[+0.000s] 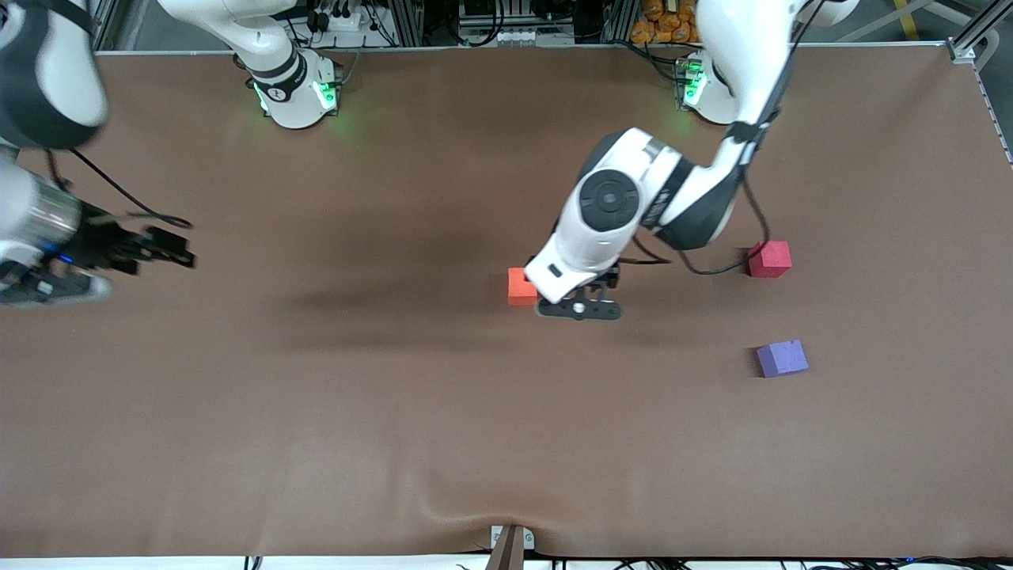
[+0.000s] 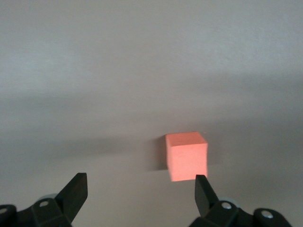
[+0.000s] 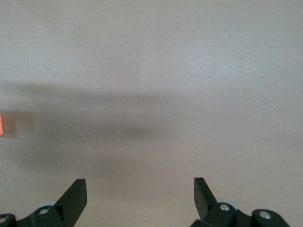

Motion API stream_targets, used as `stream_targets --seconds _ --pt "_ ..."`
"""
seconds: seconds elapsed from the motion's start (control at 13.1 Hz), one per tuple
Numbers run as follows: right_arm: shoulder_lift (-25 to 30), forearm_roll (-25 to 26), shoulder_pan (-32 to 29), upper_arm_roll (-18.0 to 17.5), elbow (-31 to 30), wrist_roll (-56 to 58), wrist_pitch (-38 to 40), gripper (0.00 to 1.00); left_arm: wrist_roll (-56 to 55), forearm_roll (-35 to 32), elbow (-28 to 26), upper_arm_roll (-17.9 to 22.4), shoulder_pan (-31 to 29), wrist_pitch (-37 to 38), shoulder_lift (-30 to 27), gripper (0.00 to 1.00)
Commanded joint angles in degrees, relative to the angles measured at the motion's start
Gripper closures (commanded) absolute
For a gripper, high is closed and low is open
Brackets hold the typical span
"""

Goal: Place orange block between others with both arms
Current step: 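Lower the left gripper onto the orange cube while the right gripper withdraws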

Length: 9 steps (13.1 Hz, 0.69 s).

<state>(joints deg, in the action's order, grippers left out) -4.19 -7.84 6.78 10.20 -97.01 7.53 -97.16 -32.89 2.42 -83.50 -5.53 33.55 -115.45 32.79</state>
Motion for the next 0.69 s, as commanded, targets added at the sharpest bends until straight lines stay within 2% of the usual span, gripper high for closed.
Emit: stream_targets --seconds 0.0,0.15,0.38,0.61 --pt "2.35 1.06 -2.21 -1.50 0.40 0.30 3.09 0.00 -0.85 0.74 2.03 0.60 2.38 -1.00 2.89 0.00" --pt "2.35 4.48 -2.30 -2.20 3.57 -0.14 6.44 0.00 -1.38 0.83 2.29 0.69 3.53 -4.67 5.08 0.00" --pt "2.70 5.72 -3.44 -3.60 5.68 -1.28 8.81 0.00 -11.55 0.65 3.96 0.95 7.56 -7.59 8.95 0.00" --pt "2.70 6.08 -4.66 -4.74 8.14 -4.35 14.00 0.00 -11.49 0.04 3.52 0.95 7.84 -7.60 10.01 0.00"
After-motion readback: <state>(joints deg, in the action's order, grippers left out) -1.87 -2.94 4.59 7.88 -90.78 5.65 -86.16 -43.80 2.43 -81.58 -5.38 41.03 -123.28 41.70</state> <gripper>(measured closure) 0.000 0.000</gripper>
